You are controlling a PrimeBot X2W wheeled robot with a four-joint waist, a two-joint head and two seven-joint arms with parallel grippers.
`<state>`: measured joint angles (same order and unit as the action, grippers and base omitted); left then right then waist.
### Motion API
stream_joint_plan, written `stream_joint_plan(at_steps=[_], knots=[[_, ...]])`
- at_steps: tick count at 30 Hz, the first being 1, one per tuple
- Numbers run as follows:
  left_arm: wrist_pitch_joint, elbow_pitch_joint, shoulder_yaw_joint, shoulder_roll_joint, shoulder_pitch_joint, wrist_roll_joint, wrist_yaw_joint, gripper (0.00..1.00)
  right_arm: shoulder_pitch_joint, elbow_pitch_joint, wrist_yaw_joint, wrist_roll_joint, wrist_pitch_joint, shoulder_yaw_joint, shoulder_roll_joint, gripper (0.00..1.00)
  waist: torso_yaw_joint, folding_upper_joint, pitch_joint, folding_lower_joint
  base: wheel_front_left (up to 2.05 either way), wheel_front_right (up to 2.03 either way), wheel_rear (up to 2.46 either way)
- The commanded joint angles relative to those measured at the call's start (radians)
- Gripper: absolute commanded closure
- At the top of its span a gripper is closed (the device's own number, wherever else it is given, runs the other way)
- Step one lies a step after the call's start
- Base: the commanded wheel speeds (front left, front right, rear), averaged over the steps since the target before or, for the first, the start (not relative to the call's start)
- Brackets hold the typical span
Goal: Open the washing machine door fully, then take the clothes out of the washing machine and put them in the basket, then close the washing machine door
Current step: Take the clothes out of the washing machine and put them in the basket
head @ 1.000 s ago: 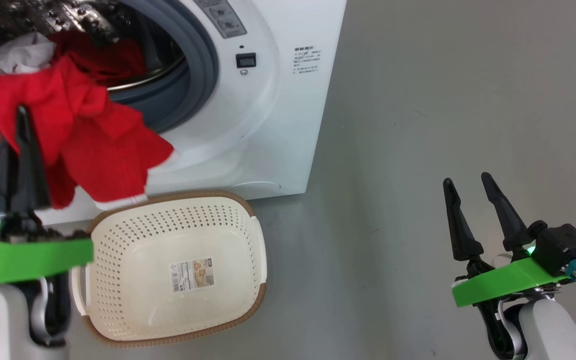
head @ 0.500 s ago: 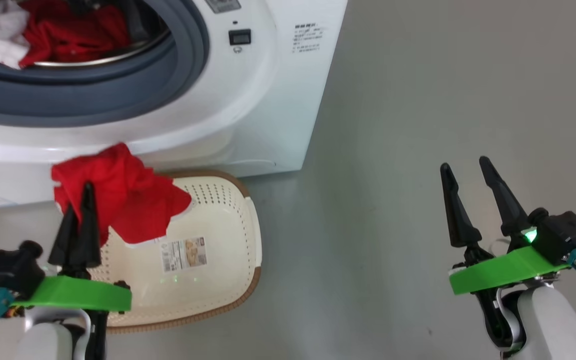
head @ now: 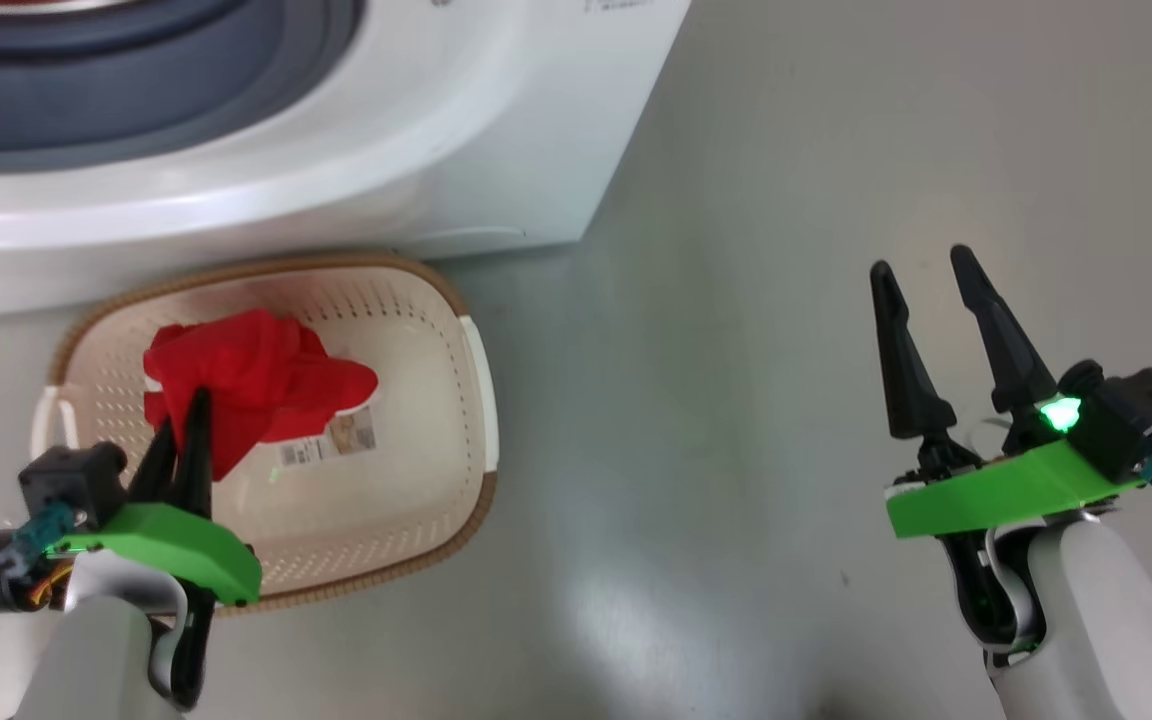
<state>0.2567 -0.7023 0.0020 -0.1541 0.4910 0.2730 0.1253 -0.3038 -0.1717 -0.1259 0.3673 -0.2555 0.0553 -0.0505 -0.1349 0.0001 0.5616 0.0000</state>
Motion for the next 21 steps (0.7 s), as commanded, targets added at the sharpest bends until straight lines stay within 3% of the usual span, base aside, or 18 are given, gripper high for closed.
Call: stream_joint_plan(at_steps=[1,12,21], knots=[[0.005,-0.015,0.018,-0.038,0.02,0.005,0.005,1.0,-0.009,0.027,-0.005,0.01,-0.006,0.029,0.0,0.0,-0.019,-0.0001,0.063,0.0,0.0,0.0,0.0],[0.005,-0.286,-0.081,-0.093,0.197,0.054,0.005,1.0,-0.072,0.044,-0.005,0.026,-0.006,0.072,0.0,0.0,-0.057,-0.0001,0.181,0.0,0.0,0.0,0.0],[0.005,-0.413,-0.168,-0.121,0.305,0.113,0.005,1.0,-0.094,0.06,-0.005,0.022,-0.006,0.091,0.0,0.0,-0.067,-0.0001,0.235,0.0,0.0,0.0,0.0]])
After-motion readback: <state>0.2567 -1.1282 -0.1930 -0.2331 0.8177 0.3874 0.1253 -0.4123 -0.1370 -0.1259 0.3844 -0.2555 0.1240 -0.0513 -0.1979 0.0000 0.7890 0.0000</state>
